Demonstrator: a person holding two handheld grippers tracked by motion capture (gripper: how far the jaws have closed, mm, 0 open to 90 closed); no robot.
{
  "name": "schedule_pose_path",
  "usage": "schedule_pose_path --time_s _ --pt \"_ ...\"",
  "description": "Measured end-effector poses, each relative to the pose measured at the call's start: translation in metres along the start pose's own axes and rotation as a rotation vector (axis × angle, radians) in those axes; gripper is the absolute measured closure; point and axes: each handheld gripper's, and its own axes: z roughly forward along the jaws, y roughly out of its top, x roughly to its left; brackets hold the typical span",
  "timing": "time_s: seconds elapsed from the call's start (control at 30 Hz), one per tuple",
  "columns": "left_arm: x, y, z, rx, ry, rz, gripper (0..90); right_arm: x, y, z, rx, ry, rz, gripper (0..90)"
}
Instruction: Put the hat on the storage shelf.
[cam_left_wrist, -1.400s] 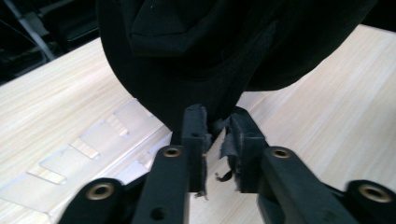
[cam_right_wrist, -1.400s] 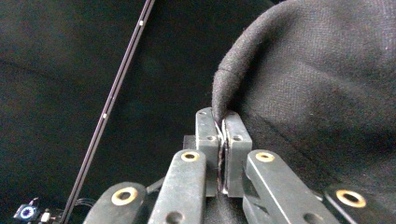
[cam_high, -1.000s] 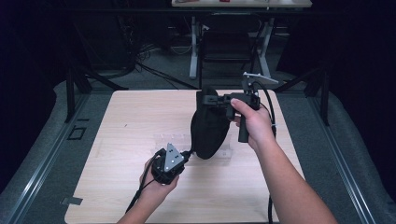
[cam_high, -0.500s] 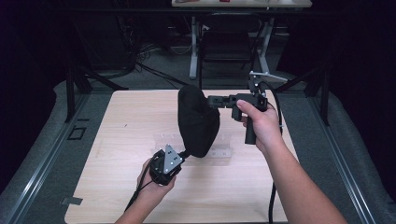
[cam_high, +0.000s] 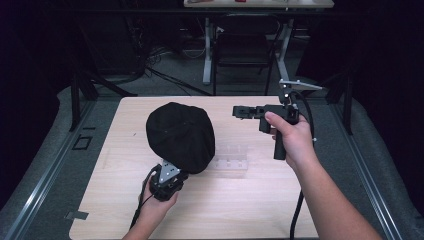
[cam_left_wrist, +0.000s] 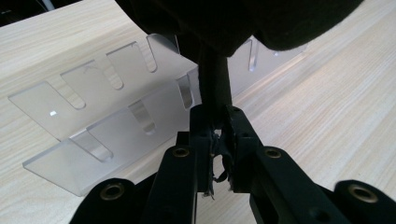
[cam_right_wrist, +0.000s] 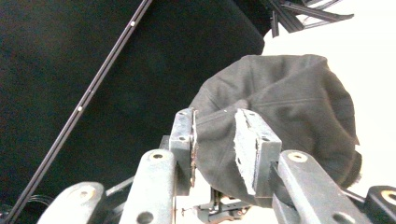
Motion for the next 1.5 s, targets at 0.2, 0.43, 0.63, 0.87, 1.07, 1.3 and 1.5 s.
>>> schedule_pose_path --time_s 0.2,0.43,0.63,0.87,1.07,1.3,1.5 --pt "0.001 0.0 -0.002 0.008 0.006 -0.001 74.1 -0.003 -0.004 -0.006 -0.005 -0.041 -0.016 67.9" --pt "0.012 -0.008 -0.016 0.008 0.004 -0.027 63.1 -0.011 -0.009 -0.017 -0.026 -0.084 -0.017 68.3" --pt "0.027 -0.019 -0.032 0.014 0.008 -0.1 53.2 -0.017 -0.017 -0.027 -0.021 -0.12 -0.024 68.4" --pt "0.041 -0.029 -0.052 0.006 0.035 -0.123 51.8 -0.017 -0.025 -0.035 -0.009 -0.167 -0.057 68.2" --pt "0.051 -0.044 -0.064 -0.019 0.05 -0.193 50.7 -0.015 -0.037 -0.041 0.012 -0.211 -0.11 66.1" --pt "0.058 -0.055 -0.064 0.0 0.068 -0.211 50.7 -0.024 -0.052 -0.044 0.036 -0.281 -0.148 63.4" --pt "0.058 -0.059 -0.061 0.018 0.068 -0.202 50.3 -0.033 -0.074 -0.048 0.048 -0.344 -0.194 59.9"
